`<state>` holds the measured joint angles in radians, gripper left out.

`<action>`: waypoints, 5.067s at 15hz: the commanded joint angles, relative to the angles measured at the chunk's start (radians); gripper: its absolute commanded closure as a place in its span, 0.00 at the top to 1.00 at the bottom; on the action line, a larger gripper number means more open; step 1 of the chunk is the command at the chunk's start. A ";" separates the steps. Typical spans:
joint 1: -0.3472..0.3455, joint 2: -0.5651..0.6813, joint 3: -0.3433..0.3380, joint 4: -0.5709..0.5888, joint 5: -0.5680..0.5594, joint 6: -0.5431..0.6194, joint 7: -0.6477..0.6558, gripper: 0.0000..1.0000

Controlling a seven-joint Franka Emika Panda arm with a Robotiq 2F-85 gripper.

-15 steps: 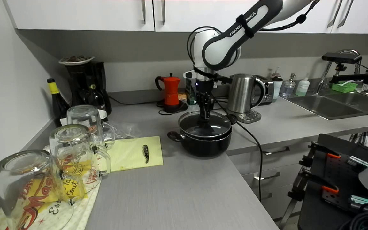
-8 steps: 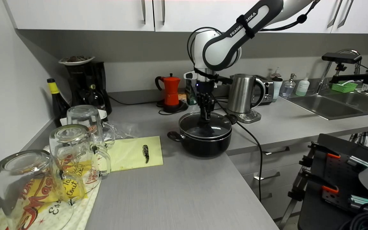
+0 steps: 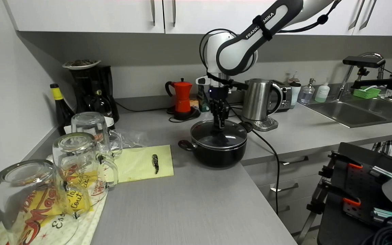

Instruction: Put the lid on the pan

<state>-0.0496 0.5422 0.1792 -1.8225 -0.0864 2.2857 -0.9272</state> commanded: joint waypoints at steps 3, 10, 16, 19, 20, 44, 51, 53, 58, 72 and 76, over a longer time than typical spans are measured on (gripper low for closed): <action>-0.006 -0.038 0.013 -0.036 0.038 0.008 -0.031 0.26; -0.006 -0.036 0.018 -0.045 0.046 0.007 -0.030 0.26; -0.004 -0.035 0.016 -0.049 0.053 0.013 -0.024 0.26; -0.005 -0.031 0.017 -0.048 0.057 0.017 -0.027 0.26; -0.006 -0.031 0.018 -0.047 0.059 0.016 -0.029 0.26; 0.093 -0.012 -0.046 -0.035 -0.117 -0.003 0.073 0.26; 0.108 -0.015 -0.047 -0.032 -0.158 -0.014 0.083 0.26; 0.108 -0.018 -0.048 -0.031 -0.160 -0.014 0.084 0.26; 0.107 -0.030 -0.051 -0.032 -0.161 -0.016 0.089 0.26; 0.101 -0.020 -0.047 -0.028 -0.151 -0.024 0.074 0.26; 0.089 -0.014 -0.034 -0.022 -0.126 -0.033 0.051 0.26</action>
<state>0.0430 0.5258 0.1351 -1.8530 -0.2276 2.2809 -0.8633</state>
